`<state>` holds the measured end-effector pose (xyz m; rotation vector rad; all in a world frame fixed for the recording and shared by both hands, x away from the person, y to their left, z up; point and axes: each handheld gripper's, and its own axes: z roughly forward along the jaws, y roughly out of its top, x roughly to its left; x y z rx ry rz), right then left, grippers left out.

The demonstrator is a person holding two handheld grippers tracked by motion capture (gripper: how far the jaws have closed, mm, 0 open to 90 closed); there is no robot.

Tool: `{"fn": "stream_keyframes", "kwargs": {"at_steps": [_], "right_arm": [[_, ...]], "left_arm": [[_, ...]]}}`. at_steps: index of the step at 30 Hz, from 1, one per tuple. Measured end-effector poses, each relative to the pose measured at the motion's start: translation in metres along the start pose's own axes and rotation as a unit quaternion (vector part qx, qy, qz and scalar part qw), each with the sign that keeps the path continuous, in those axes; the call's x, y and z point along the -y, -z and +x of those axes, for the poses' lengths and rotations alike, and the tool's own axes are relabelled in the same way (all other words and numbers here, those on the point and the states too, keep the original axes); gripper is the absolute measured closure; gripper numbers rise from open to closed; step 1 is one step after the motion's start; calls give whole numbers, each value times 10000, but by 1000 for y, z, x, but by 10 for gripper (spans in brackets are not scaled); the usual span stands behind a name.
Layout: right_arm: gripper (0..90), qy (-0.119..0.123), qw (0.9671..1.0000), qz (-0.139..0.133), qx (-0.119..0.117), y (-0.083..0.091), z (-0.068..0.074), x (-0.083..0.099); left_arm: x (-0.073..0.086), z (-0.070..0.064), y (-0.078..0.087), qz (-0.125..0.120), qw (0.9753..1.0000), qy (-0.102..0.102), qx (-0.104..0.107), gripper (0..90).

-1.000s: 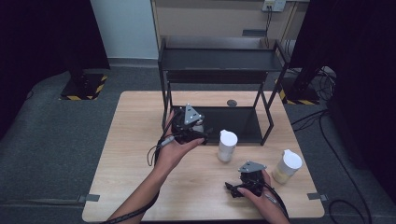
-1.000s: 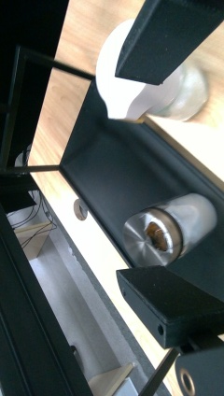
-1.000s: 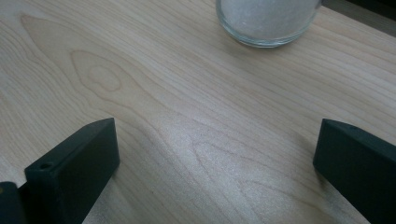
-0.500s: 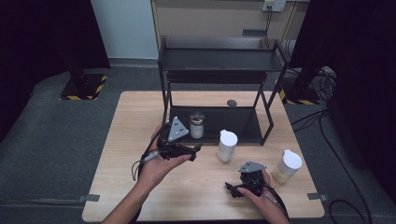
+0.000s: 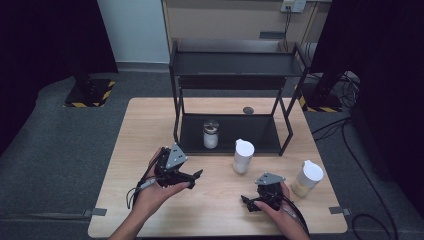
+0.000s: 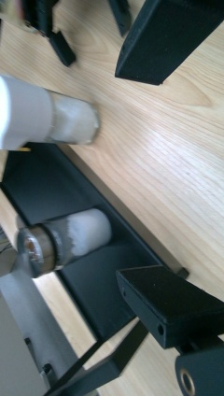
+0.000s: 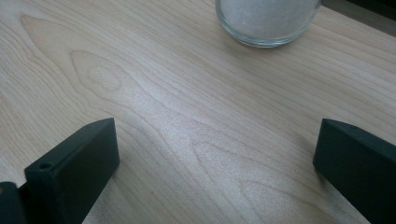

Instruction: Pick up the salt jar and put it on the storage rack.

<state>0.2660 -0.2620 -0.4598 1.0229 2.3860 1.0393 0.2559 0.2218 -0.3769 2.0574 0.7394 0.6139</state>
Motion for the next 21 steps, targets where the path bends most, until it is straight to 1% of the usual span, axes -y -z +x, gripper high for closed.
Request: {"fn": "stream_keyframes", "kwargs": {"at_steps": [5, 9, 21], "right_arm": [[9, 0, 10000, 0, 2, 0, 0, 0], [9, 0, 10000, -1, 2, 0, 0, 0], [9, -1, 10000, 0, 2, 0, 0, 0]], "left_arm": [[13, 1, -6, 102, 9999, 103, 9, 36], [21, 2, -9, 106, 9998, 170, 23, 36], [32, 2, -21, 284, 9993, 215, 97, 35]]}}
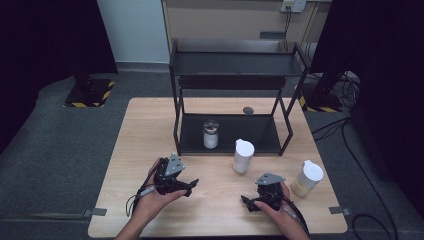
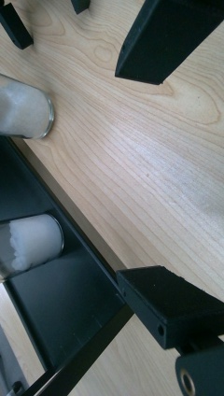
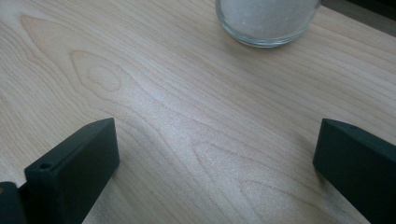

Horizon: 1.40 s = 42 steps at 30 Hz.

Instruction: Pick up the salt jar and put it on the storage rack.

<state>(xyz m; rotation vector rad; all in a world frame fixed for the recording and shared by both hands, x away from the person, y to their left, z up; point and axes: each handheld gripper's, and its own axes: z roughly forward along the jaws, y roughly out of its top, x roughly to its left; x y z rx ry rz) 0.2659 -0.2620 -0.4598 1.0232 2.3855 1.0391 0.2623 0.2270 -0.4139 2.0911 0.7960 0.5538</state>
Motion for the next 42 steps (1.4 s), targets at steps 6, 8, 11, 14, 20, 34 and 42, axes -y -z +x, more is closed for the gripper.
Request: {"fn": "stream_keyframes", "kwargs": {"at_steps": [6, 8, 11, 14, 20, 34, 42], "right_arm": [[9, -2, 10000, -2, -1, 0, 0, 0], [9, -1, 10000, 0, 0, 0, 0, 0], [9, -2, 10000, 0, -1, 0, 0, 0], [9, 0, 10000, -2, 0, 0, 0, 0], [9, -1, 10000, 0, 0, 0, 0, 0], [9, -1, 10000, -3, -1, 0, 0, 0], [9, -2, 10000, -3, -1, 0, 0, 0]], "left_arm": [[4, 2, -6, 66, 10000, 20, 46, 36], [5, 3, -7, 88, 9999, 7, 63, 36], [7, 4, -11, 144, 9999, 6, 88, 37], [7, 4, -13, 191, 9998, -3, 93, 36], [11, 6, -17, 251, 9996, 5, 110, 36], [18, 11, -29, 541, 9982, 74, 264, 38], [22, 18, -31, 586, 9975, 252, 298, 38]]}}
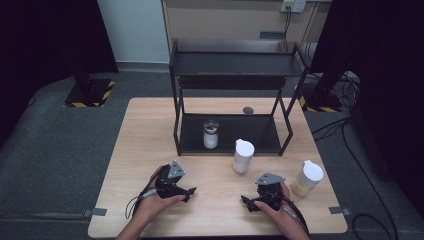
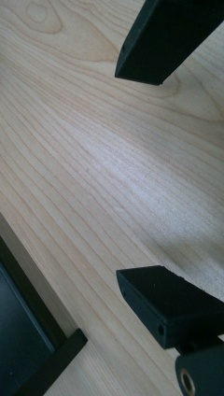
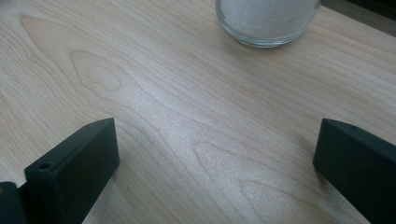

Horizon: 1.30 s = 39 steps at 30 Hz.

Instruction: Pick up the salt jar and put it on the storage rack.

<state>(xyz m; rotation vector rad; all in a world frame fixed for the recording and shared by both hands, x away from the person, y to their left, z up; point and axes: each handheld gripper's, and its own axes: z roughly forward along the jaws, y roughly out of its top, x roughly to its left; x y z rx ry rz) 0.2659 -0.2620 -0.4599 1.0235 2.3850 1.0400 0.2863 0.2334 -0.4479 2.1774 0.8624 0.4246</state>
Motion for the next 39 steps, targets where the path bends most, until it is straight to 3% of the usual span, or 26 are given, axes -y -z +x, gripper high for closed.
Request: {"fn": "stream_keyframes", "kwargs": {"at_steps": [11, 39], "right_arm": [[9, 1, 10000, 0, 0, 0, 0, 0], [9, 2, 10000, 2, 1, 0, 0, 0]], "left_arm": [[-1, 2, -8, 189, 9998, 5, -15, 38], [4, 4, -10, 104, 9999, 23, -8, 0]]}}
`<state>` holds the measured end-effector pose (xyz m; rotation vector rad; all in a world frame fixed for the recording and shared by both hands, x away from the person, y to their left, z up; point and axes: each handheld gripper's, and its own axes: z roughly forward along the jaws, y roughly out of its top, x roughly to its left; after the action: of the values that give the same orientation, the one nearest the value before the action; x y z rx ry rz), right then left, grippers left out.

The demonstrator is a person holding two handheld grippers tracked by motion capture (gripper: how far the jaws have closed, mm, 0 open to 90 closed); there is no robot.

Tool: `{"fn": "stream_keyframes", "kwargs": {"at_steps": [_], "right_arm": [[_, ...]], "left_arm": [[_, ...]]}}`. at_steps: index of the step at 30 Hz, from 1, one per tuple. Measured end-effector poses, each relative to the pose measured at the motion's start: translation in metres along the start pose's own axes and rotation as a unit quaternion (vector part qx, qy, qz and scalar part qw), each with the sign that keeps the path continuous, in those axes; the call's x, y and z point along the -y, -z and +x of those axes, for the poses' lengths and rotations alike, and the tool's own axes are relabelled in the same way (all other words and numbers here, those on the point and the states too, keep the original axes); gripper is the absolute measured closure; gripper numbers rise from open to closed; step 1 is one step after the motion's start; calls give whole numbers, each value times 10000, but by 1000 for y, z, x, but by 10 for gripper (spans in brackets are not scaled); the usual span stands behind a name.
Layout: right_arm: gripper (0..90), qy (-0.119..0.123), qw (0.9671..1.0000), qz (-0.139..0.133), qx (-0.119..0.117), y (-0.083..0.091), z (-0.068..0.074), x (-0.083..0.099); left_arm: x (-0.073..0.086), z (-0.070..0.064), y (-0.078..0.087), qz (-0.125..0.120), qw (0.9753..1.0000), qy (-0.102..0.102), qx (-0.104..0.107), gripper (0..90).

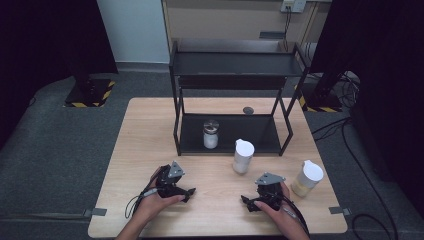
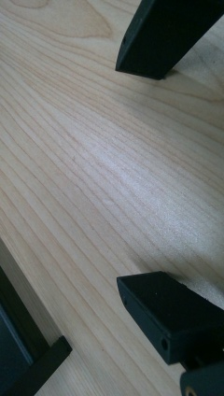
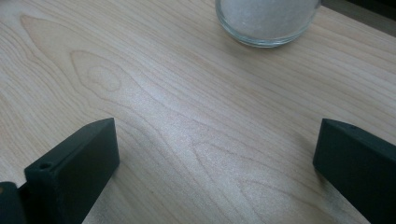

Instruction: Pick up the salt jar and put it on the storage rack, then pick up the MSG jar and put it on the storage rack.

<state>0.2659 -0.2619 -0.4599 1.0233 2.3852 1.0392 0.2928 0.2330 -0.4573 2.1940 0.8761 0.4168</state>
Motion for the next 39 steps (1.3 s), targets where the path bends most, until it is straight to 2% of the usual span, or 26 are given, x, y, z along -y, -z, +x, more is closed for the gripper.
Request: {"fn": "stream_keyframes", "kwargs": {"at_steps": [6, 10, 39], "right_arm": [[9, -1, 10000, 0, 0, 0, 0, 0], [9, -1, 10000, -2, 0, 0, 0, 0], [9, -5, 10000, 1, -3, 0, 0, 0]], "left_arm": [[0, 1, 0, 14, 10000, -18, 25, 0], [1, 6, 1, 6, 9999, -110, 132, 0], [1, 6, 1, 5, 9998, -114, 135, 0]]}}
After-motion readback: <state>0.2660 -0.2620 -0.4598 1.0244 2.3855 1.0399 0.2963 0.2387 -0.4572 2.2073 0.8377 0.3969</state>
